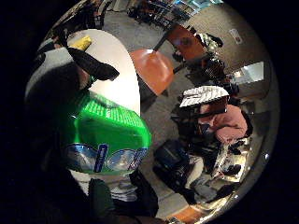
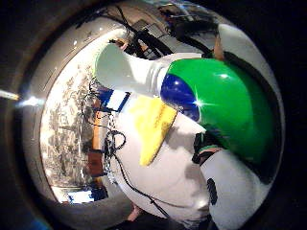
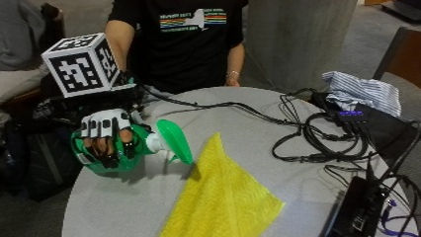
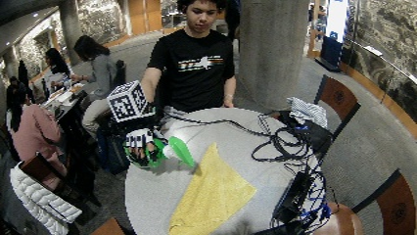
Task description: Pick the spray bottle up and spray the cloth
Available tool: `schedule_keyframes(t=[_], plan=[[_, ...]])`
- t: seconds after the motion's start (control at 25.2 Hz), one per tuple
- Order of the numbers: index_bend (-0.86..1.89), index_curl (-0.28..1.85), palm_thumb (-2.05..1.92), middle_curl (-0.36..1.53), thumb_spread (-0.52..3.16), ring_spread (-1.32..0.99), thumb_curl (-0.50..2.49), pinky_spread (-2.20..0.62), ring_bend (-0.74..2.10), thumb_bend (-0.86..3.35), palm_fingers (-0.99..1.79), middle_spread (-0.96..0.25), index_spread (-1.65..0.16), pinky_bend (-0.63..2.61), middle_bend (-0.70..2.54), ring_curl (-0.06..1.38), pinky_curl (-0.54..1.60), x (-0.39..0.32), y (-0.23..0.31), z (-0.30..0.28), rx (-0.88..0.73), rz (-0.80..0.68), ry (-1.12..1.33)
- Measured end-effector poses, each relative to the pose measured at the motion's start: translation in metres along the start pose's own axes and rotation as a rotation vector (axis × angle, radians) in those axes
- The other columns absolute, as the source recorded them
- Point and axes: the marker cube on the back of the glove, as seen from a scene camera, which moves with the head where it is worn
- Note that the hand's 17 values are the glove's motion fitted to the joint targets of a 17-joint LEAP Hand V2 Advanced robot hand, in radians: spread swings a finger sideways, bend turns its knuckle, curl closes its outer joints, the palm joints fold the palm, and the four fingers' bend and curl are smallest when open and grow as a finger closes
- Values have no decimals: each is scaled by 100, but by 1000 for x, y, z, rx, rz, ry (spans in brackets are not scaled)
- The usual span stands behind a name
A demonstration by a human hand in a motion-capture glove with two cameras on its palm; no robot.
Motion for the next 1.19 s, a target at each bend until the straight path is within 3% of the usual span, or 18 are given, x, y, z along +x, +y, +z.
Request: schedule_keyframes(t=[0.6, 0.91, 1.19], plan=[[10, 26, 95, 44, 69, -3, 59, 3, 47, -3, 109, -2, -24, 36, 27, 38, 36, -7, 9, 0, -4, -28, -169], [10, 26, 95, 44, 69, -3, 59, 3, 47, -3, 109, -2, -23, 35, 27, 38, 36, -40, 43, -18, 99, -155, -632], [11, 26, 95, 44, 69, -3, 60, 3, 46, -3, 108, -2, -23, 36, 26, 38, 37, -97, 83, -24, 77, -271, -1035]])
